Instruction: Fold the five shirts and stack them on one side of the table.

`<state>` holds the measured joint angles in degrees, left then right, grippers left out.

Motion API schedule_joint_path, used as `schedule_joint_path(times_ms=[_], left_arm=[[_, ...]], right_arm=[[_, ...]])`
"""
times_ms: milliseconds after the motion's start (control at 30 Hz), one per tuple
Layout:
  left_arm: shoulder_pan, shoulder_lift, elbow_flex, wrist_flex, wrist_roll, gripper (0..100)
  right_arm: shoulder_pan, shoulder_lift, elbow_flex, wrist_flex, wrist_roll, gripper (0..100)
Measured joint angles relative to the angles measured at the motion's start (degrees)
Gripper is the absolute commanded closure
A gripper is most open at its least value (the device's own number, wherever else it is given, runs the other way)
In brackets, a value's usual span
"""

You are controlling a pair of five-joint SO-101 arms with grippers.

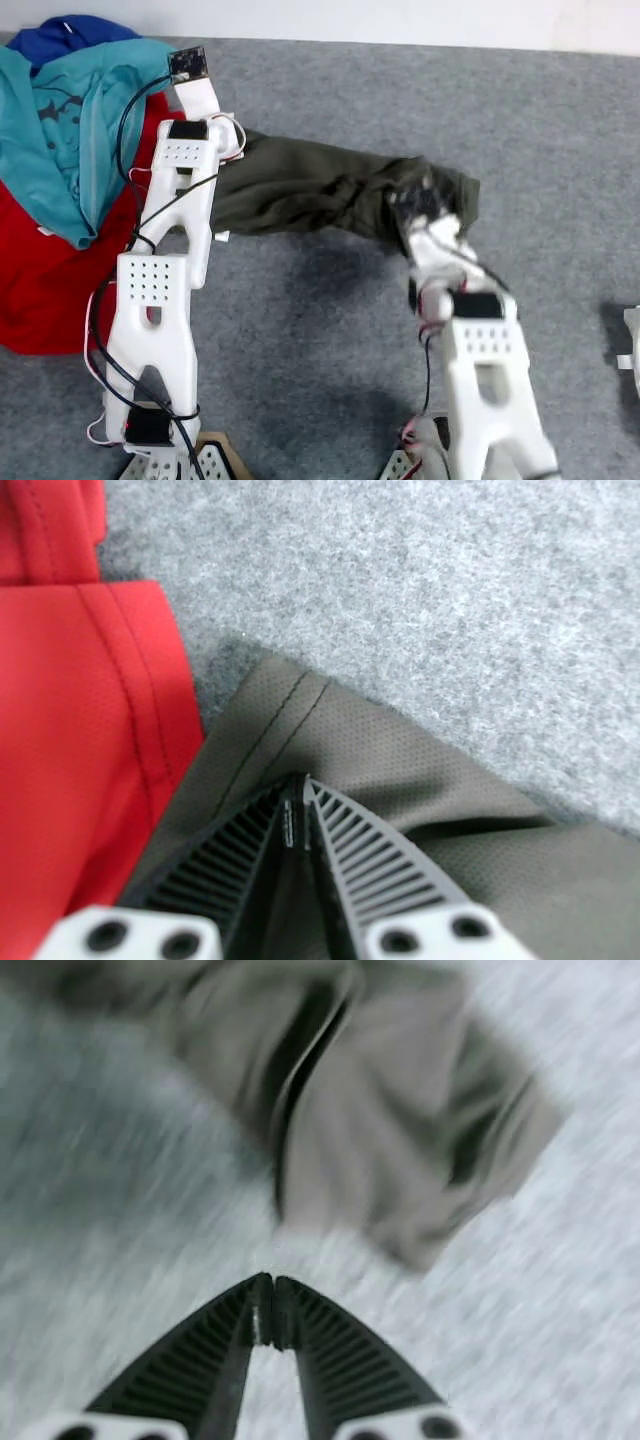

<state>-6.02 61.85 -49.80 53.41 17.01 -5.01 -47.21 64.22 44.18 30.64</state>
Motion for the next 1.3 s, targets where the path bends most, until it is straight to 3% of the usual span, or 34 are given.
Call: schedule_joint_path(times_ms=[133,267,433,667,1300], left_arm=[[0.00,0.00,0.00,0.00,0.00,99],[0.00,0.00,0.00,0.00,0.00,99],[0.00,0.00,0.00,0.00,0.00,99],[0.00,0.00,0.00,0.00,0.00,99],[0.00,0.00,0.00,0.00,0.00,99]], right_arm=[[-5.19,-8.44,4.66,5.71,0.09,99.0],[-9.49,-7.91,5.19,5.54,-0.97,99.0],[-9.58,3.78,2.20,2.64,-6.95,99.0],[-7.74,24.09,-12.92,1.76,-20.92,99.0],[-1.41,50.02,-37.89,-4.84,-21.89,99.0]])
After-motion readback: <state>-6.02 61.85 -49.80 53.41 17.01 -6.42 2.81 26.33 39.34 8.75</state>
